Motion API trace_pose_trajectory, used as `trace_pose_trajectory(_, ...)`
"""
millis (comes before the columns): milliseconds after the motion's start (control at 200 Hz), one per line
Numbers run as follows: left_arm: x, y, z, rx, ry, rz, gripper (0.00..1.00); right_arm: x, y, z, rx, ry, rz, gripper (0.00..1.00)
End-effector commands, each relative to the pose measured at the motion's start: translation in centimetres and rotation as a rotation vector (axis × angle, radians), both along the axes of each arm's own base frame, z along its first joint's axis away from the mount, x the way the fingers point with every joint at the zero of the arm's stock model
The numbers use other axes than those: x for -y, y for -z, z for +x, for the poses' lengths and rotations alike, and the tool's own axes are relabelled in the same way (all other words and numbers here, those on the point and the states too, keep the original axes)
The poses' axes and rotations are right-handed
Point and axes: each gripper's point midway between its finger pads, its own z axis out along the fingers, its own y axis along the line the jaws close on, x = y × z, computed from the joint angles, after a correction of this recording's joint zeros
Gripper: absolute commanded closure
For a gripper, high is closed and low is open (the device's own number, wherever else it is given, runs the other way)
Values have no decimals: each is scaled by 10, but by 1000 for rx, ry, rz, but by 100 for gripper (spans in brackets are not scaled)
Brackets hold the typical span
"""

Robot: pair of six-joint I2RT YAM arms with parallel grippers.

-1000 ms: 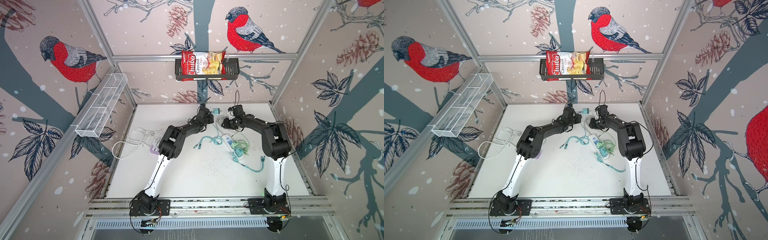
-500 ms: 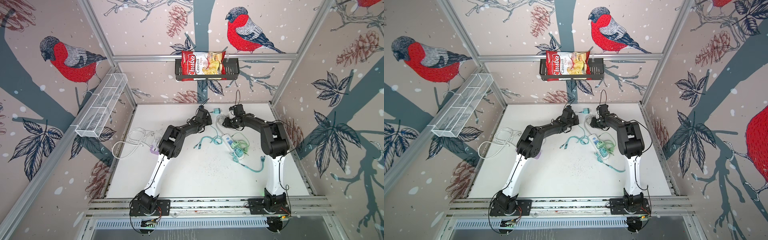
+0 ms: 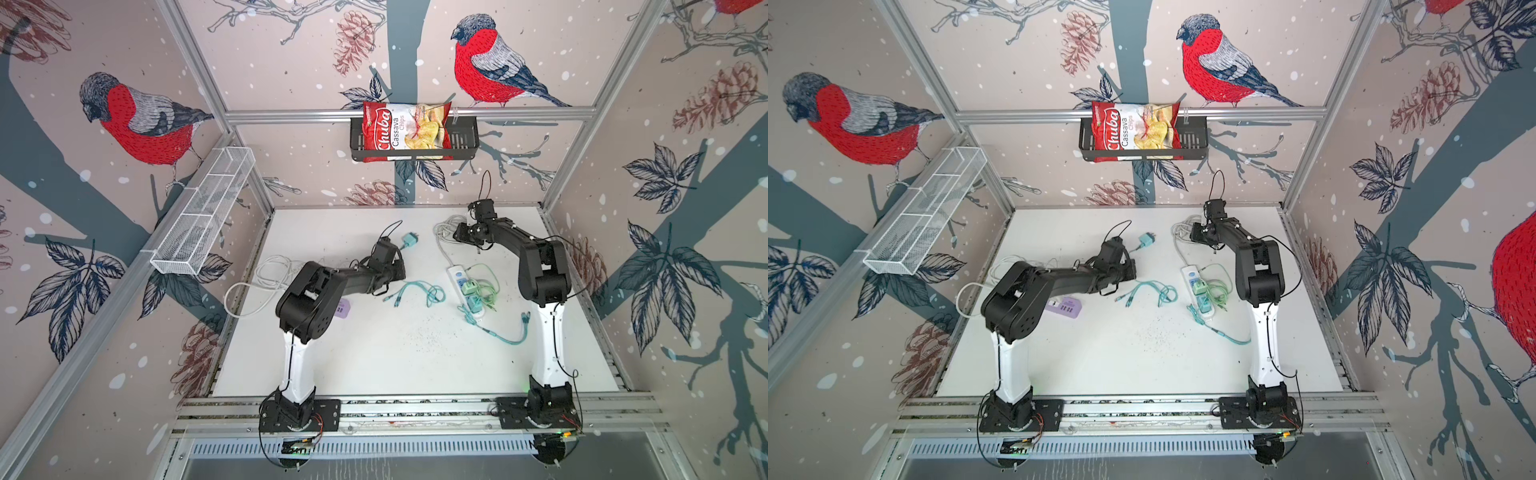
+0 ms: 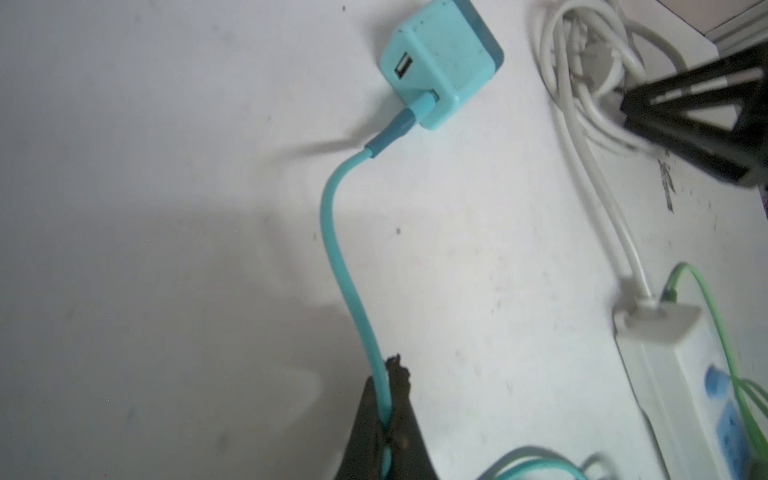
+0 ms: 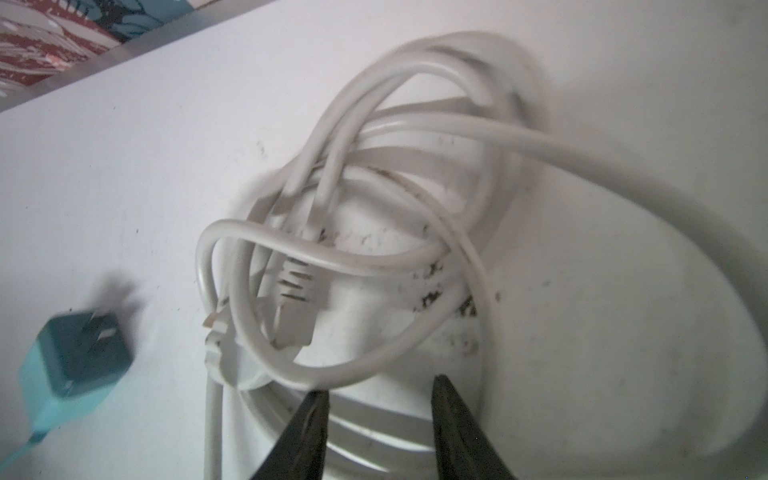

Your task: Insert the plug

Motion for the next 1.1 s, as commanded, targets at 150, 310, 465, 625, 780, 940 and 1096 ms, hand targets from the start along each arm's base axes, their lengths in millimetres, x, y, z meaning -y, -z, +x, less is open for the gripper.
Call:
trace_pose_trajectory(150, 17, -17, -78, 2, 96, 10, 100, 14, -25, 5, 3, 70, -2, 52)
trace_pose_trajectory(310, 42, -18, -116, -33, 220, -27, 85, 6, -62, -4, 60, 47, 40, 50)
trace_pose_trajectory(465, 55, -14, -133, -56, 281, -64, 58, 3, -82, -21, 76, 25, 52, 49)
trace_pose_trajectory(625, 57, -24, -135, -37, 318, -54, 51, -3, -93, -50, 81, -7, 53, 49)
trace_pose_trajectory(780, 33, -41, -132, 2, 275, 62, 49, -26, -101, -93, 85, -71, 51, 48)
trace_pose_trajectory(940, 10, -59, -135, 16, 241, 143, 48, -77, -95, -129, 52, -131, 104, 47)
trace_pose_trajectory(1096, -27, -91, -119, 92, 91, 215, 47, -127, -77, -142, 5, -119, 182, 40)
